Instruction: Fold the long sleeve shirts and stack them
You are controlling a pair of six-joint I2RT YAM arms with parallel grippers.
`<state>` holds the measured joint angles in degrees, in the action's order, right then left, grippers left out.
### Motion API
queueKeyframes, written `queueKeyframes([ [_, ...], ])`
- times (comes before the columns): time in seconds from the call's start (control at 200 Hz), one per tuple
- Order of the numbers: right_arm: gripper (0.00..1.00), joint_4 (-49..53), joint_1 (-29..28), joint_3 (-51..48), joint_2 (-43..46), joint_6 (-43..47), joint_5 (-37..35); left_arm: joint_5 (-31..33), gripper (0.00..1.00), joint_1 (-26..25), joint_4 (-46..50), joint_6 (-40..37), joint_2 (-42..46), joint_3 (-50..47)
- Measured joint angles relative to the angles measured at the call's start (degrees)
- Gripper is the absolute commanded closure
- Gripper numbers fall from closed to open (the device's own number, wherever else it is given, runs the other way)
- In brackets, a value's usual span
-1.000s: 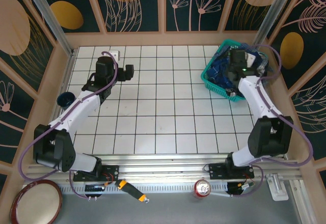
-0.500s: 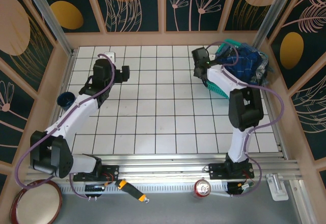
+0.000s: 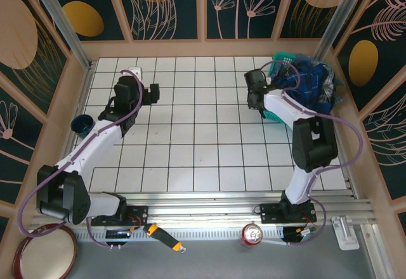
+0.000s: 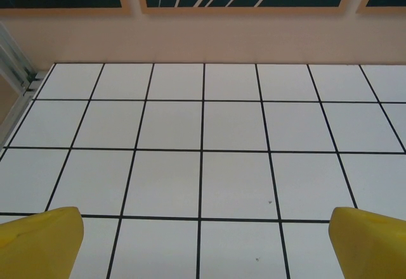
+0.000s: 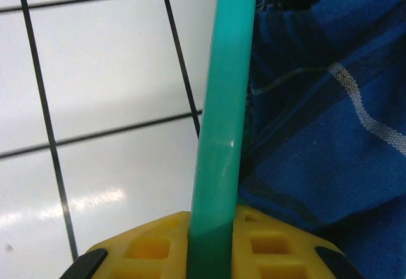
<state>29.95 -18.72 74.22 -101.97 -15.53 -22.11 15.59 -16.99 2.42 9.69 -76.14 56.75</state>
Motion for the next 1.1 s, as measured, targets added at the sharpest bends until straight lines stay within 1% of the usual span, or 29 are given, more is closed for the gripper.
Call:
queueKeyframes([
  [0.1,1.0,-2.5,1.8,-3.9,3.0,5.4,2.6,0.1,0.01,0.0,-0.5,0.0,0.0,-0.1],
  [0.215,1.0,-4.6,4.4,-5.1,3.8,11.1,5.6,0.1,0.01,0.0,-1.3,0.0,0.0,-0.2],
  [0.3,1.0,-6.2,7.6,-5.0,3.5,15.3,9.0,-0.1,0.01,0.0,-1.7,0.0,0.0,-0.2],
  [0.435,1.0,-7.2,12.0,-2.2,1.2,21.5,13.4,-0.3,0.01,0.0,-2.2,0.4,-0.1,-0.1],
  [0.626,1.0,-8.0,15.1,2.0,-2.5,27.4,16.7,-1.6,0.01,0.0,-2.3,1.2,-0.1,-0.1],
  [0.651,0.97,-8.2,15.4,2.3,-2.9,28.1,17.0,-1.7,0.01,0.0,-2.3,1.3,-0.1,-0.1],
  [0.706,0.95,-8.8,15.8,2.8,-3.5,29.2,17.4,-1.9,0.01,0.0,-2.3,1.5,-0.1,-0.1],
  [0.726,0.94,-8.8,15.9,3.0,-3.7,29.7,17.4,-1.9,0.01,0.0,-2.2,1.6,-0.1,-0.1],
  [0.746,0.86,-8.7,16.0,3.3,-3.8,29.8,17.4,-2.1,0.01,0.0,-2.2,1.7,-0.1,-0.1],
  [0.751,0.86,-8.7,16.0,3.4,-3.9,29.9,17.4,-2.1,0.01,0.0,-2.3,1.7,-0.1,-0.1],
  [0.756,0.82,-8.7,16.0,3.5,-3.9,29.9,17.4,-2.1,0.01,0.0,-2.3,1.7,-0.1,-0.1],
  [0.771,0.77,-8.6,16.0,3.7,-4.0,29.9,17.4,-2.1,0.01,0.0,-2.2,1.8,-0.1,-0.1],
  [0.821,0.74,-7.4,15.8,4.9,-4.5,29.6,17.0,-2.3,0.01,0.0,-2.2,2.0,-0.1,-0.1],
  [0.846,0.69,-6.8,15.6,5.4,-4.7,29.0,16.4,-2.3,0.01,0.0,-2.2,2.2,-0.1,-0.1],
  [0.861,0.62,-6.4,15.5,5.7,-4.9,28.7,16.0,-2.4,0.01,0.0,-2.2,2.2,-0.1,-0.1],
  [0.896,0.41,-5.8,14.8,6.0,-4.9,28.4,14.9,-2.7,0.01,0.0,-2.2,2.4,-0.1,-0.1],
  [0.921,0.33,-5.3,14.0,6.1,-4.8,27.6,13.5,-2.8,0.01,0.0,-2.2,2.5,0.0,-0.1],
  [0.951,0.29,-4.6,12.5,6.0,-4.4,26.7,11.5,-3.1,0.01,0.0,-2.2,2.6,0.0,-0.1],
  [0.981,0.28,-4.2,11.5,6.0,-4.2,26.4,10.3,-3.1,0.01,0.0,-2.2,2.8,0.1,-0.1],
  [1.011,0.25,-3.5,9.2,6.0,-3.1,25.0,7.6,-3.3,0.01,0.0,-2.2,2.9,0.3,-0.1],
  [1.101,0.14,-3.5,5.2,5.3,0.9,21.6,4.3,-3.6,0.01,0.0,-2.2,3.6,0.8,-0.1],
])
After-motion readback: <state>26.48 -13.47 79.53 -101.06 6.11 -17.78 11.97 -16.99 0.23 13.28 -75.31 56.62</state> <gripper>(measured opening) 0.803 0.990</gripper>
